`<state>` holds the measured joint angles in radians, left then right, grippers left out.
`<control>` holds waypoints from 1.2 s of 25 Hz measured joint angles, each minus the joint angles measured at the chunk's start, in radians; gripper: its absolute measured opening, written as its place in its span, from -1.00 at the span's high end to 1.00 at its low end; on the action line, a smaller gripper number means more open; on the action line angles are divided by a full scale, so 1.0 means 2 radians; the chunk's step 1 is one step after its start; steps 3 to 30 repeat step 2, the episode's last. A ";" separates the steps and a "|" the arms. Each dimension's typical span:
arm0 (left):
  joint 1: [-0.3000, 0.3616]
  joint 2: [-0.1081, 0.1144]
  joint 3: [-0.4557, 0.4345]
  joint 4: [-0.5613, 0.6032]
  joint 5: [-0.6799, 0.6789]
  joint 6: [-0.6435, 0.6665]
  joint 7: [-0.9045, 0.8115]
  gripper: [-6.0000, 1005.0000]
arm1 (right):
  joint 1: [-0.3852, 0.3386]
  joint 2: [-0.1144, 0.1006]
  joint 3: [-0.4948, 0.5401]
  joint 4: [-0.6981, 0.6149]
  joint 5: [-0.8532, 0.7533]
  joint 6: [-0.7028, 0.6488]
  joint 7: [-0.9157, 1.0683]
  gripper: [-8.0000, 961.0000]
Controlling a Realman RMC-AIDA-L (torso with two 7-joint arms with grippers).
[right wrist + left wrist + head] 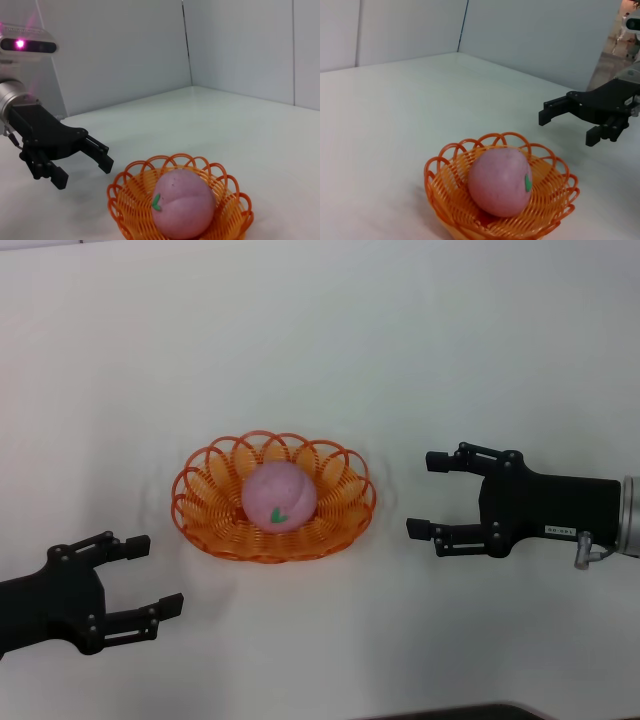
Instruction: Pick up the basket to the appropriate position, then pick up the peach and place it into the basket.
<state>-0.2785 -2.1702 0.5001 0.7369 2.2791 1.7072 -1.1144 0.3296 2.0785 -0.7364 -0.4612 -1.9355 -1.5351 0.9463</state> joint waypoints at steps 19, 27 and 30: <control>-0.001 0.000 0.000 -0.002 0.000 0.000 0.000 -0.70 | 0.001 0.000 0.000 0.000 0.000 0.000 0.000 -0.95; -0.001 0.000 0.000 -0.002 0.000 0.000 0.000 -0.70 | 0.001 0.000 0.000 0.000 0.000 0.000 0.000 -0.95; -0.001 0.000 0.000 -0.002 0.000 0.000 0.000 -0.70 | 0.001 0.000 0.000 0.000 0.000 0.000 0.000 -0.95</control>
